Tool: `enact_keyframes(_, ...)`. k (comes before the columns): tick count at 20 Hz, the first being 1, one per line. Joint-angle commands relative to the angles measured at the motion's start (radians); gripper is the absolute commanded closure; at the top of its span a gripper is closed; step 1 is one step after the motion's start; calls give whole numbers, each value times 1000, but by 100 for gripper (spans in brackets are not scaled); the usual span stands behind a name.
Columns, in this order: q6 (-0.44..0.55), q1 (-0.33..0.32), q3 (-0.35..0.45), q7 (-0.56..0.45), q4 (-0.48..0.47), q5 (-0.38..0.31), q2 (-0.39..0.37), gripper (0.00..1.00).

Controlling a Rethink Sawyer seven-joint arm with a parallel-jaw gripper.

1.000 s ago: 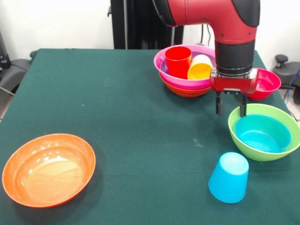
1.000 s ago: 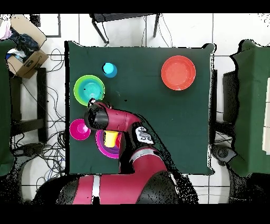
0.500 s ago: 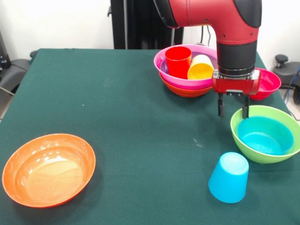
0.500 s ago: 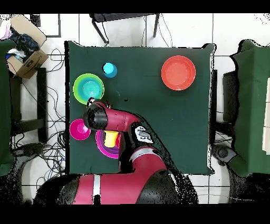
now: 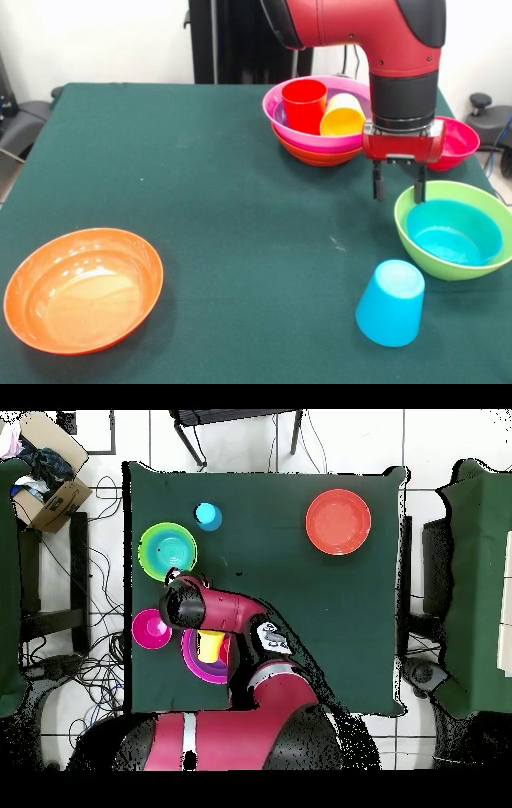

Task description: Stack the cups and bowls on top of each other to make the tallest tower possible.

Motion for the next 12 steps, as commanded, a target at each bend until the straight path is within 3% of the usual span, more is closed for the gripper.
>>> enact_keyframes(1,-49,-29,120,199,-5,29,46,0)
enact_keyframes(12,-40,-7,99,208,-27,53,58,0)
